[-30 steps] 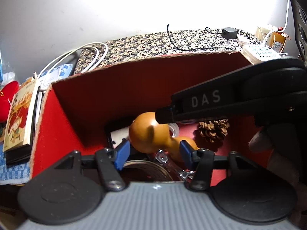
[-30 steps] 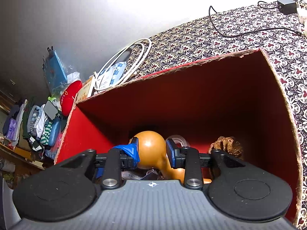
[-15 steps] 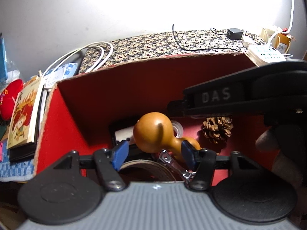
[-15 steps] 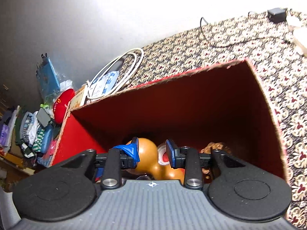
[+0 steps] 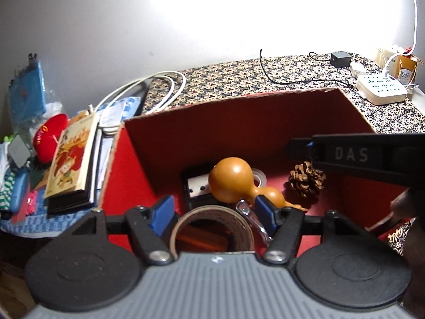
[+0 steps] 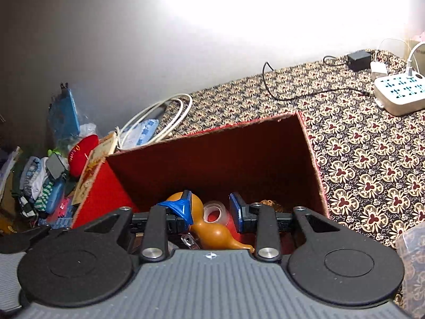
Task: Organize rigid objects
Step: 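Lower the gourd beside the pine cone and open both grippers, then move both grippers out of the box toward the clear plastic case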
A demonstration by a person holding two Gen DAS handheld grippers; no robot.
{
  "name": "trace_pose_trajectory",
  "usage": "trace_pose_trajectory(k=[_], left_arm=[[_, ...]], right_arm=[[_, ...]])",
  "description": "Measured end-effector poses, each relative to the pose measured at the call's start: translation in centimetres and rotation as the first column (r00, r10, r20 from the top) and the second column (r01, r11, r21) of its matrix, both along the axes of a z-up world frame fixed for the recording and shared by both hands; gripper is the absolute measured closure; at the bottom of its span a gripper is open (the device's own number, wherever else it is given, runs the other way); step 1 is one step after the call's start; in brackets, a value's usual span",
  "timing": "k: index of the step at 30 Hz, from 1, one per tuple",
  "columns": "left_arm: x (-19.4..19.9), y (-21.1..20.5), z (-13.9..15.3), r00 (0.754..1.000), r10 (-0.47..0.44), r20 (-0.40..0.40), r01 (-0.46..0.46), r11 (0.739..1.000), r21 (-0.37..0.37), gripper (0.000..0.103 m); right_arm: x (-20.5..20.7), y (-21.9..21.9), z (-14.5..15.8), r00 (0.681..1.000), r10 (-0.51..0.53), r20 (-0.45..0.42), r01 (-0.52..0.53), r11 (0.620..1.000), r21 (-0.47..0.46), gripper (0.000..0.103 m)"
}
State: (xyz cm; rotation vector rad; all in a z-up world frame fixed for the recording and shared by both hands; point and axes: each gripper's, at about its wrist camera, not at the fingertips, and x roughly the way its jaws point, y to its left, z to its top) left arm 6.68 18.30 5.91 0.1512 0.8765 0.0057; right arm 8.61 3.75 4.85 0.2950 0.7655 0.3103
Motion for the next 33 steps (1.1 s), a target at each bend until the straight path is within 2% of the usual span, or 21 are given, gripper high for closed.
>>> trace_pose_trajectory(k=[6, 15, 28, 33], left_arm=[[-2.2, -0.5, 1.6, 1.0, 0.023, 0.008, -0.023, 1.0, -0.004, 0.035], [-5.0, -2.0, 3.3, 0.998, 0.066, 0.008, -0.066, 0.998, -0.01, 0.033], [-7.5, -4.4, 3.2, 0.993, 0.109, -0.034, -0.11, 0.994, -0.011, 0.031], [-8.0, -5.2, 2.8, 0.991, 0.123, -0.054, -0.124, 0.992, -0.015, 0.031]], right_arm=[[-2.3, -1.1, 1.6, 0.999, 0.007, 0.041, -0.008, 1.0, 0.016, 0.088], [-5.0, -2.5, 2.7, 0.996, 0.04, 0.076, -0.038, 0.999, -0.024, 0.088], [-8.2, -5.2, 2.6, 0.99, 0.034, 0.134, -0.028, 0.998, -0.048, 0.088], [-8.7, -5.7, 2.1, 0.991, 0.067, 0.115, -0.061, 0.996, -0.058, 0.087]])
